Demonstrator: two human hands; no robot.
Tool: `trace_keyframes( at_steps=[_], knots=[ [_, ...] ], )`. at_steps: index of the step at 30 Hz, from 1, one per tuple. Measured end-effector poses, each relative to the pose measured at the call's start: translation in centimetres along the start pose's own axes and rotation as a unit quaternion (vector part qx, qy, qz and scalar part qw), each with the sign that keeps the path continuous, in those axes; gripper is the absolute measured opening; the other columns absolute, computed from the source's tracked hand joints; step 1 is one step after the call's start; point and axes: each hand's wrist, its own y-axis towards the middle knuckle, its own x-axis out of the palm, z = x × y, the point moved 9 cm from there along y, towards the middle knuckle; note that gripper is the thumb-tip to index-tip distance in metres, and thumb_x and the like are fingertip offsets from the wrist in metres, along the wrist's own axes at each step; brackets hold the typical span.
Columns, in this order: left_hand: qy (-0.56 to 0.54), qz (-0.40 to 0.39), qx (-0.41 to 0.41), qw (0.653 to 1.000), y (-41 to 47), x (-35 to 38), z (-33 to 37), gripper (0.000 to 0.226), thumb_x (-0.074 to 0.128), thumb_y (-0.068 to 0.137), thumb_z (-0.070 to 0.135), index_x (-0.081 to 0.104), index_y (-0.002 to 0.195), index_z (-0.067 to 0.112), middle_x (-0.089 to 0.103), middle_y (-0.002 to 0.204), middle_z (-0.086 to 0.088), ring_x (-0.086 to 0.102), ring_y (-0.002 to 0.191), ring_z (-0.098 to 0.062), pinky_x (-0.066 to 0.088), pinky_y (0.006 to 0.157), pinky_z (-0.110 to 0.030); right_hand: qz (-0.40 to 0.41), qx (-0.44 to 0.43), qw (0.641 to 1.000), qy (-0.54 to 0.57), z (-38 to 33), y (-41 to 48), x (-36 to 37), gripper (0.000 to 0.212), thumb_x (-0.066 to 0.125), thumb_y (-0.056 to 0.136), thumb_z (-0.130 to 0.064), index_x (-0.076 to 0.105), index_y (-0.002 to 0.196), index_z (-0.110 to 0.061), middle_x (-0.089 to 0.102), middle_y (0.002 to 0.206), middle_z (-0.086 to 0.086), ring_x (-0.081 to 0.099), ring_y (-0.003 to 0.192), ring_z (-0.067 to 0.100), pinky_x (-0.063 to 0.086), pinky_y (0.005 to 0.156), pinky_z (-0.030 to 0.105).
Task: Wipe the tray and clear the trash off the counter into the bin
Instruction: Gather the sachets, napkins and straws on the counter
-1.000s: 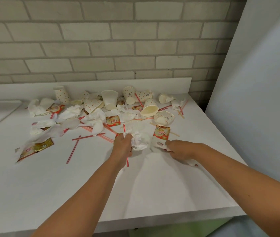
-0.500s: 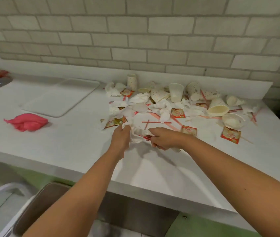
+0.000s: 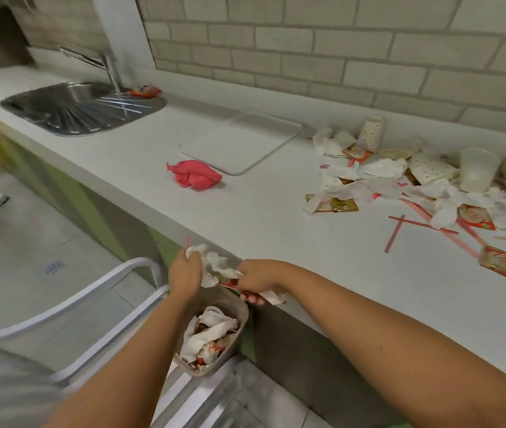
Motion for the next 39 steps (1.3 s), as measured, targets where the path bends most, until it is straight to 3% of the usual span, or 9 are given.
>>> trace_keyframes(
  at_steps=[3,5,8,12,14,18,21,25,39],
  knots=[
    [0.061,-0.072,-0.093,0.991,1.3,0.7,-6.1,0.046,0.037,0.095,0.025,0.046,0.13,-0.004,0.051,0.129,-0.022,0.05,0.116,-0.039,0.041,0.095,-0.038,-0.016,0.043,0.998,-0.041,0.8,3.1,2.8,0.015,0.042,0.088,0.003,0.056,0.09,0.001,0.057,0.079,0.019,0.056,0.061,0.025,0.048,0.054,0.033],
    [0.067,-0.125,-0.141,0.98,2.4,1.6,-10.5,0.055,0.039,0.086,0.037,0.049,0.123,-0.002,0.058,0.119,-0.022,0.057,0.105,-0.038,0.049,0.084,-0.037,-0.023,0.07,0.995,-0.07,1.2,4.9,4.4,0.012,0.049,0.084,0.005,0.058,0.091,0.002,0.057,0.089,0.025,0.055,0.075,0.03,0.044,0.057,0.037],
    [0.017,-0.172,-0.186,0.967,3.0,2.3,-13.7,0.026,0.042,0.091,0.027,0.05,0.098,0.004,0.055,0.076,-0.015,0.052,0.062,-0.026,0.041,0.055,-0.028,-0.005,0.085,0.994,-0.062,0.9,6.7,5.1,0.016,0.052,0.088,-0.003,0.052,0.071,-0.003,0.057,0.086,0.02,0.051,0.061,0.026,0.038,0.05,0.03],
    [-0.03,-0.172,-0.178,0.968,3.5,1.8,-12.6,0.027,0.054,0.091,0.029,0.055,0.091,0.002,0.059,0.085,-0.021,0.056,0.074,-0.028,0.049,0.067,-0.033,0.037,0.088,0.995,-0.009,-0.7,7.3,4.2,0.022,0.053,0.092,-0.021,0.054,0.077,-0.004,0.051,0.072,0.01,0.044,0.055,0.016,0.036,0.049,0.025],
    [0.005,-0.184,-0.153,0.971,3.8,1.6,-11.1,0.027,0.052,0.093,0.028,0.057,0.103,0.002,0.062,0.094,-0.02,0.058,0.071,-0.023,0.051,0.057,-0.02,0.046,0.083,0.995,-0.018,-1.5,7.2,3.8,0.023,0.051,0.093,-0.018,0.058,0.103,0.001,0.056,0.085,0.015,0.048,0.059,0.019,0.037,0.05,0.025],
    [0.135,-0.211,-0.115,0.961,3.6,0.7,-6.7,0.027,0.048,0.094,0.02,0.055,0.116,0.007,0.063,0.11,-0.012,0.062,0.1,-0.027,0.049,0.082,-0.027,0.057,0.049,0.996,-0.037,-2.8,6.8,2.3,0.032,0.049,0.091,-0.007,0.059,0.119,0.007,0.064,0.116,0.021,0.061,0.087,0.027,0.045,0.064,0.031],
    [0.12,-0.235,-0.079,0.961,4.4,1.5,-3.6,0.017,0.043,0.094,0.006,0.051,0.079,0.004,0.059,0.076,-0.011,0.061,0.063,-0.021,0.048,0.058,-0.025,0.055,0.032,0.998,-0.004,-3.7,5.7,0.7,0.03,0.05,0.089,0.002,0.059,0.115,0.011,0.069,0.098,0.023,0.062,0.07,0.024,0.056,0.078,0.037],
    [0.119,-0.228,-0.028,0.966,4.7,2.2,2.2,0.016,0.048,0.089,0.005,0.055,0.075,0.006,0.061,0.06,-0.01,0.057,0.037,-0.014,0.046,0.042,-0.02,0.095,0.026,0.995,0.025,-4.7,2.9,-3.0,0.018,0.048,0.094,-0.004,0.061,0.101,0.005,0.062,0.064,0.011,0.054,0.041,0.012,0.047,0.044,0.021],
    [0.139,-0.268,0.255,0.919,-0.2,12.7,16.0,0.013,0.047,0.089,0.018,0.057,0.082,0.014,0.057,0.083,-0.003,0.05,0.062,-0.014,0.036,0.05,-0.02,0.287,0.101,0.952,0.038,4.6,-6.0,-14.2,0.01,0.053,0.091,-0.009,0.061,0.086,-0.007,0.055,0.06,0.004,0.042,0.046,0.012,0.032,0.043,0.021]
  ],
)
